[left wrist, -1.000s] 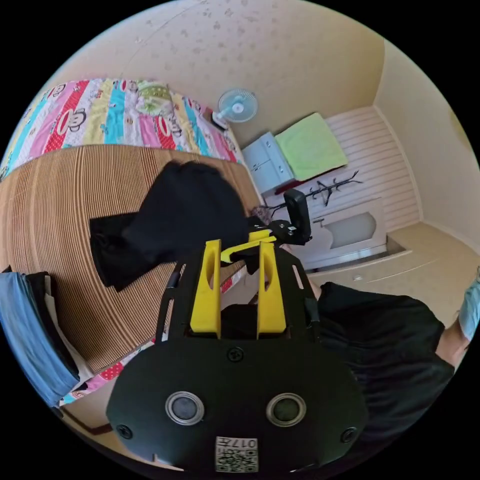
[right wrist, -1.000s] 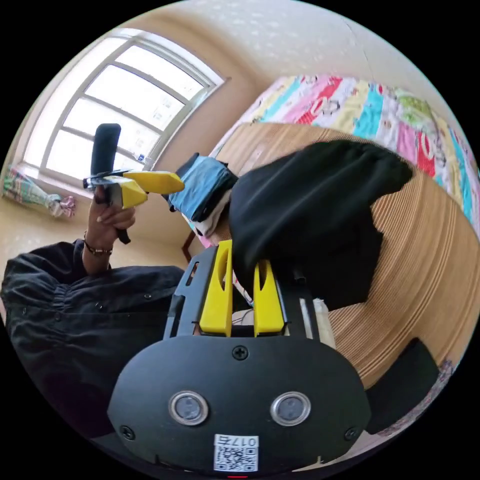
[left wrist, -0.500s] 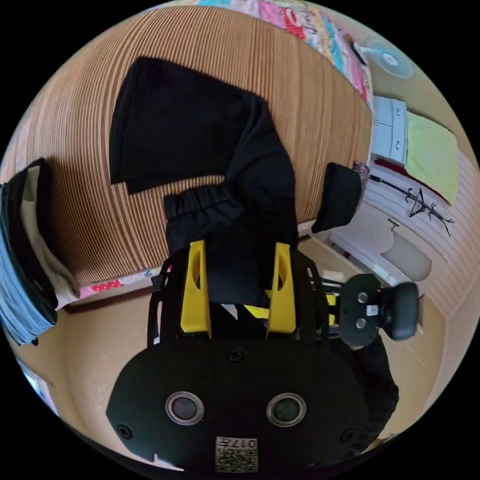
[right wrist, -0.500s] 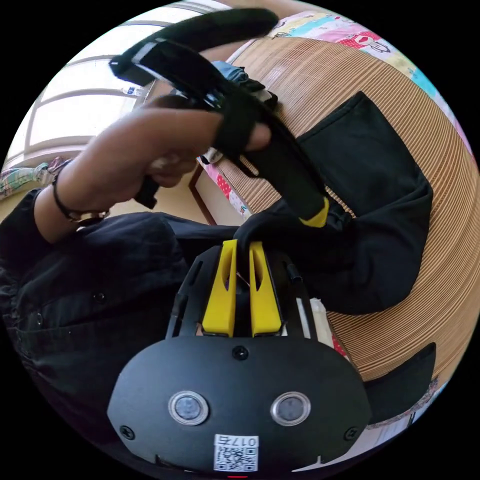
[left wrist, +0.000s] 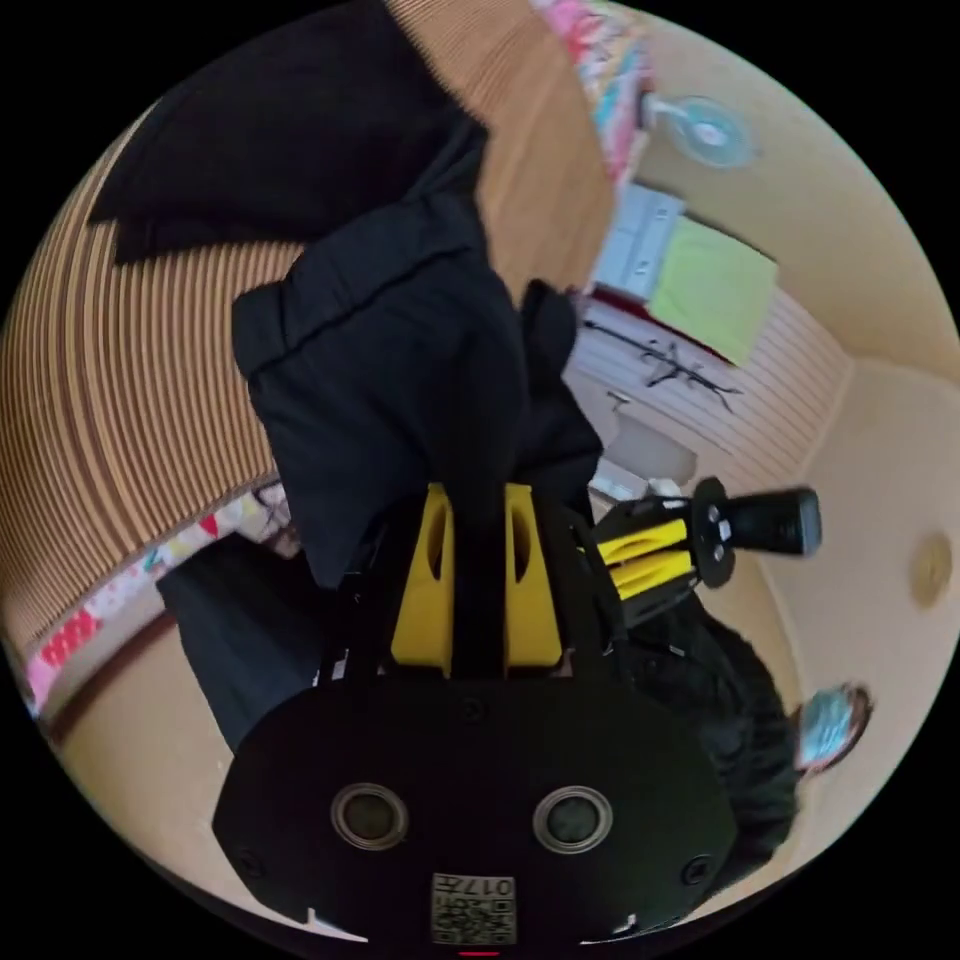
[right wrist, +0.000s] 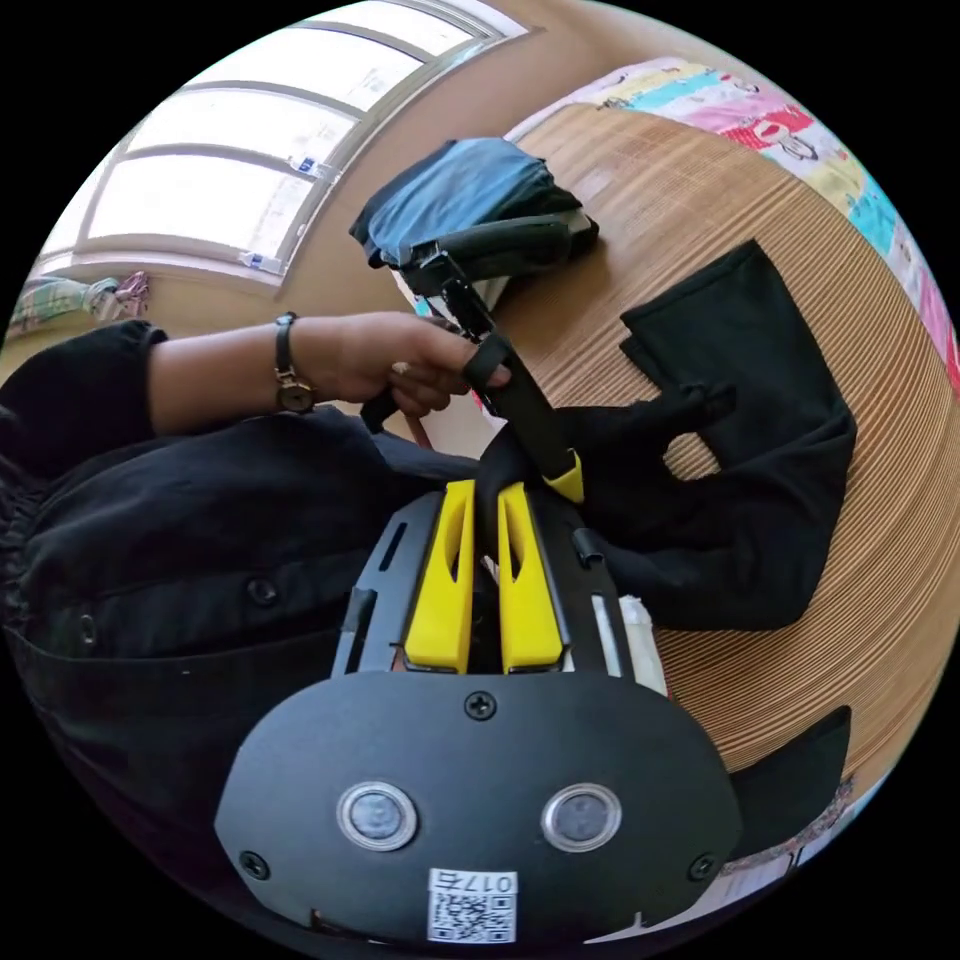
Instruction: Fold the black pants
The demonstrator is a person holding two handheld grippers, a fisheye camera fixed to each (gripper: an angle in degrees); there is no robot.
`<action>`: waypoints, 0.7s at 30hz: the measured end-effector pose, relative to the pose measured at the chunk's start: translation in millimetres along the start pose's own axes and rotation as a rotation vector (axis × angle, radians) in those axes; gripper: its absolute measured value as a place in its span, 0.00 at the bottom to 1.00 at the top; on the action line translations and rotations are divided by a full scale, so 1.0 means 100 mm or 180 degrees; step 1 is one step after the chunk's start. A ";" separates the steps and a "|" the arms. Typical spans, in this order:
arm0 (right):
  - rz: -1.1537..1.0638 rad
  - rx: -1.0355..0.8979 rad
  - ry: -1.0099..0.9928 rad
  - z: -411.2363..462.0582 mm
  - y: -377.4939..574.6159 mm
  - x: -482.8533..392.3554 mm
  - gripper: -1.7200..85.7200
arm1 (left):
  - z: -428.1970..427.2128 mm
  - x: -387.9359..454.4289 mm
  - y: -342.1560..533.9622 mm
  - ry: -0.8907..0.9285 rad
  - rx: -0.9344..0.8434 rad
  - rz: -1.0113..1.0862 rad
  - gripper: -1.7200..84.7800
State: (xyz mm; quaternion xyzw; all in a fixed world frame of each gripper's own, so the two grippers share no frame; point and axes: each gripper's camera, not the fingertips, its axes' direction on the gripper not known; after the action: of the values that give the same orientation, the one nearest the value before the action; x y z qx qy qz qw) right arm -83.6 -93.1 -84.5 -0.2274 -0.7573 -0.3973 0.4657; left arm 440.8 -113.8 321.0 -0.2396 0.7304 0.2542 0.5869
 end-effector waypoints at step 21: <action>-0.0719 0.2560 0.0078 -2.47 1.11 -1.74 0.09 | -2.60 4.80 4.36 0.2473 0.1170 0.5638 0.09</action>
State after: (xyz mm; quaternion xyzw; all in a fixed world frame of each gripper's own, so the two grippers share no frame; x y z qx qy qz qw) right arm 206.1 -224.8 -133.1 0.0619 -0.8668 -0.1211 0.4798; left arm -127.1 21.4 -62.8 0.4225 0.8162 0.3882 -0.0685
